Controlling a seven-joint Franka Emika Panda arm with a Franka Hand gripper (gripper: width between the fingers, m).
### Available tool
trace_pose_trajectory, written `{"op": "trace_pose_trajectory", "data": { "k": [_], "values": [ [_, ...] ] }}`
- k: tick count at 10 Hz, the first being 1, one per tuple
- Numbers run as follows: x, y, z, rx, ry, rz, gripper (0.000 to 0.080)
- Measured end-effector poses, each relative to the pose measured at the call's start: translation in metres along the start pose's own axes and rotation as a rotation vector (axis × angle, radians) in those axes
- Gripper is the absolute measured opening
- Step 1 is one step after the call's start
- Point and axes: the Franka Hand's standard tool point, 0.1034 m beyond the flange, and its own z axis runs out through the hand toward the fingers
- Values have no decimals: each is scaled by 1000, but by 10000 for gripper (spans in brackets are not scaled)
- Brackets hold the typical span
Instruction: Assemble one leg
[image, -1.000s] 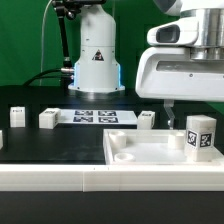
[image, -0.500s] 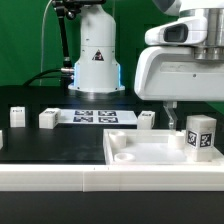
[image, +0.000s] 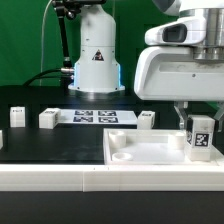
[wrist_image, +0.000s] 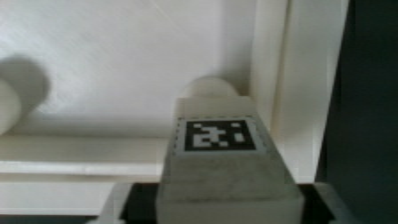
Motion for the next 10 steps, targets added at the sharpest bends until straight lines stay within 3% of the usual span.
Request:
{"op": "trace_pose_trajectory", "data": {
  "k": [6, 10],
  "values": [
    [0, -1, 0, 7, 0, 471, 290],
    [-1, -1, 0, 15, -2, 945, 290]
  ]
}}
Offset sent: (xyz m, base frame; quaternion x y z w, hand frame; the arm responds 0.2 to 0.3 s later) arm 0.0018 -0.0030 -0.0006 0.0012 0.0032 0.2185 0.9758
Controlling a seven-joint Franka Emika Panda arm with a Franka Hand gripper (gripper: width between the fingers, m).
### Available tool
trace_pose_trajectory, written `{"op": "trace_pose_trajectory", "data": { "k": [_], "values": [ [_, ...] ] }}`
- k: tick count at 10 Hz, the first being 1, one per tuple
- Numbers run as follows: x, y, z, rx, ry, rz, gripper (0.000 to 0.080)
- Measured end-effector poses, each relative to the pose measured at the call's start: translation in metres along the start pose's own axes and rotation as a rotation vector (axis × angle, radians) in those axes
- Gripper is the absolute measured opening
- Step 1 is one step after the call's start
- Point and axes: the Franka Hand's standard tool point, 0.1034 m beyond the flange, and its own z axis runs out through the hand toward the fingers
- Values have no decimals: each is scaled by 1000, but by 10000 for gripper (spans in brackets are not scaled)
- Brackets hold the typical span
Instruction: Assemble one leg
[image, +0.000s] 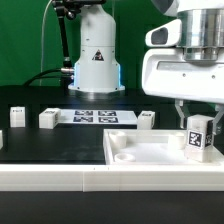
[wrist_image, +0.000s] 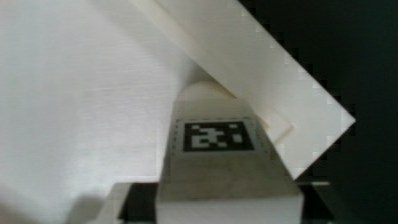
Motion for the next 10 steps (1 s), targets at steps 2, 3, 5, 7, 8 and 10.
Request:
{"op": "trace_pose_trajectory", "data": {
  "k": [2, 3, 5, 7, 8, 10],
  "values": [
    [-1, 0, 0, -2, 4, 169, 290],
    [0, 1, 0, -3, 5, 258, 291],
    [2, 1, 0, 7, -4, 291, 291],
    [2, 1, 0, 7, -4, 238, 334],
    [1, 1, 0, 4, -6, 197, 511],
    [3, 1, -1, 0, -9, -28, 623]
  ]
}}
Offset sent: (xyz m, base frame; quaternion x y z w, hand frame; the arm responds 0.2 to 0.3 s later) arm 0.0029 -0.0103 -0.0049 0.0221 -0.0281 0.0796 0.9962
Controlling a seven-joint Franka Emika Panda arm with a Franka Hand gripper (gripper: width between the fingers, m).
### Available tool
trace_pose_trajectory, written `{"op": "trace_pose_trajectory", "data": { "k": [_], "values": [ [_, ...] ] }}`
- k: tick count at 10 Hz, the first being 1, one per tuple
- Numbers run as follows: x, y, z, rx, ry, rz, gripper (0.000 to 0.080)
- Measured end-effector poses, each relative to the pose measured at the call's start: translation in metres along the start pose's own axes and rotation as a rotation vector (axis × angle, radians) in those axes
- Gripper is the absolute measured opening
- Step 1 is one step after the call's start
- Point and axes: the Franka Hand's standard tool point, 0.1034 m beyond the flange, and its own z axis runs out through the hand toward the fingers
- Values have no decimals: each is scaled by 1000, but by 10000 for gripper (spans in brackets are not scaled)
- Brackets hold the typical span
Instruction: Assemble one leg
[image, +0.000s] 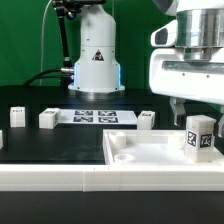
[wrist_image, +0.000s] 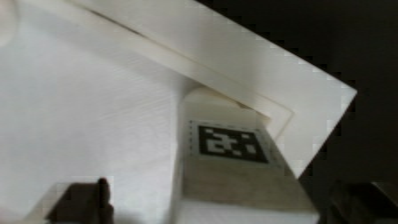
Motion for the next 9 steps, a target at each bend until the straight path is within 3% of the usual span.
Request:
{"op": "trace_pose_trajectory", "data": {
  "k": [5, 9],
  "values": [
    [3, -4, -3, 4, 8, -576, 649],
    [1, -5, -3, 1, 8, -874, 649]
  ]
}}
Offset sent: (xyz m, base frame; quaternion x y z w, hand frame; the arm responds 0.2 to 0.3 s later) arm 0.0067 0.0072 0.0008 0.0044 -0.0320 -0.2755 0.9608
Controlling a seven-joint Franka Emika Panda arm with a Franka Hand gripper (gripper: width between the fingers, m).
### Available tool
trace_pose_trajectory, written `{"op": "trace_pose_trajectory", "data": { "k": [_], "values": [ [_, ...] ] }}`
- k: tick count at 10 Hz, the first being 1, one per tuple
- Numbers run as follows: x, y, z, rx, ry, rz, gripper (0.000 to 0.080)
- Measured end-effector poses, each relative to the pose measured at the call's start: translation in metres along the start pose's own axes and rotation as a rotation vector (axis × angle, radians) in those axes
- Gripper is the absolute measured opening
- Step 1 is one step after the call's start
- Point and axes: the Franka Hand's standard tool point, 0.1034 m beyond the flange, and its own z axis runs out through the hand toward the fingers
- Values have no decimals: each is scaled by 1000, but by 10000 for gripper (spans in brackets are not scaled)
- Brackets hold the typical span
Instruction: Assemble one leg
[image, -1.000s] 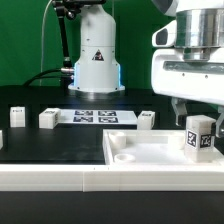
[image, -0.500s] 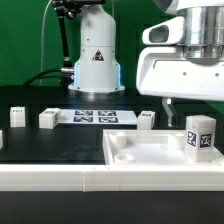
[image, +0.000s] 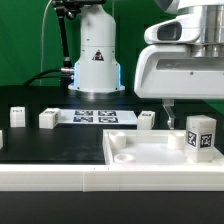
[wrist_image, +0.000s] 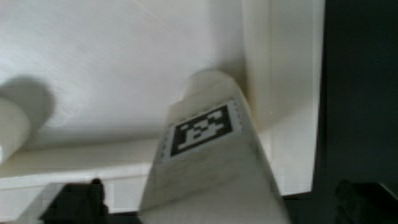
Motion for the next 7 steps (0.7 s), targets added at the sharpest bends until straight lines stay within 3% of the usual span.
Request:
{"op": "trace_pose_trajectory", "data": {
  "k": [2, 4, 5, 6, 7],
  "values": [
    [0, 0, 0, 0, 0, -98, 649],
    [0, 1, 0, 0, 0, -95, 382],
    [0, 1, 0, 0, 0, -86, 382],
    [0, 1, 0, 0, 1, -69, 291],
    [0, 1, 0, 0, 1, -69, 291]
  ]
}}
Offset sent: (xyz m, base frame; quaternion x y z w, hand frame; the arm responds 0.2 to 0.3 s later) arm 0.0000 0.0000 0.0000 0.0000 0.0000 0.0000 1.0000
